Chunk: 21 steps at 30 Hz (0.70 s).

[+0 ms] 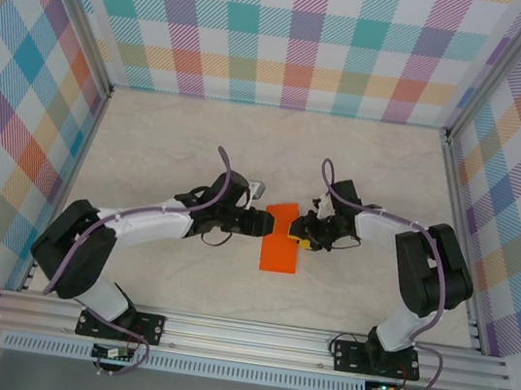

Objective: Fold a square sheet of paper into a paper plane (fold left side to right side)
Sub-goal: Fold the triangle a second time at the center of the table.

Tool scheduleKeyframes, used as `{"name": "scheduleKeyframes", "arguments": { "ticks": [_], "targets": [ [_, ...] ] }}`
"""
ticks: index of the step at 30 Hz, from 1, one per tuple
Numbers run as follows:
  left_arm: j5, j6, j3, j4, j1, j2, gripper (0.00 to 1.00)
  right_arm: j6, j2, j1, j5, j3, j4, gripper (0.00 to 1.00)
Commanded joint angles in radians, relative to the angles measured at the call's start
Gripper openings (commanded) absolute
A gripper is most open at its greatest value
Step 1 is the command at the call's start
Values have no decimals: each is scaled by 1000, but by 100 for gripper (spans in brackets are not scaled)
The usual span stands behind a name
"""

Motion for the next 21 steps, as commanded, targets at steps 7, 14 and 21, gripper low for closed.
{"name": "scheduleKeyframes", "arguments": {
  "ticks": [7, 14, 21],
  "targets": [
    [-238, 169, -71, -53, -242, -116, 66, -3, 23, -2, 6, 80, -50, 20],
    [-380, 255, 41, -123, -374, 9, 72, -15, 34, -1, 15, 121, -103, 17],
    [-511, 288, 162, -157, -461, 162, 78, -16, 38, -2, 17, 135, -132, 16]
  ]
}}
